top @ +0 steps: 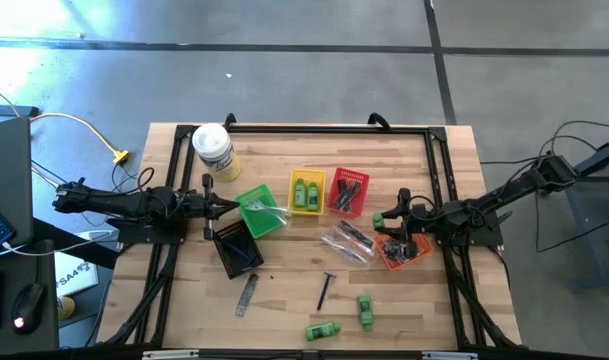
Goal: Pick & Place Travel size toiletries
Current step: Put the green shampoo into the yellow bin
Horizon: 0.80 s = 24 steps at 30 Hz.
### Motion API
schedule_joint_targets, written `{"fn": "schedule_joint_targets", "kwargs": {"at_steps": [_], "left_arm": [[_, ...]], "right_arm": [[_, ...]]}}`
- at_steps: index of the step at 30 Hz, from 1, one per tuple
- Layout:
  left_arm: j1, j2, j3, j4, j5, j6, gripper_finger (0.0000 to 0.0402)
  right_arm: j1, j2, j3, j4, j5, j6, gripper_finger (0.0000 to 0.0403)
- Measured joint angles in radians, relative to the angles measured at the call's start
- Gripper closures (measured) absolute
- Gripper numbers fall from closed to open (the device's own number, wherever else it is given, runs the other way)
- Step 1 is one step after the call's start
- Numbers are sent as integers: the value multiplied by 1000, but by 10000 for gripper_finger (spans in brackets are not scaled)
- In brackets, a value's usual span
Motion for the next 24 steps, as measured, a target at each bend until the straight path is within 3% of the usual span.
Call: {"fn": "schedule_joint_targets", "kwargs": {"at_steps": [15, 24], "left_arm": [[0, 0, 0, 6, 0, 0, 402], [0, 0, 0, 7, 0, 0, 402]], "right_arm": [[0, 55, 38, 18, 3, 18, 264], [0, 241, 193, 2, 12, 119, 269]]}}
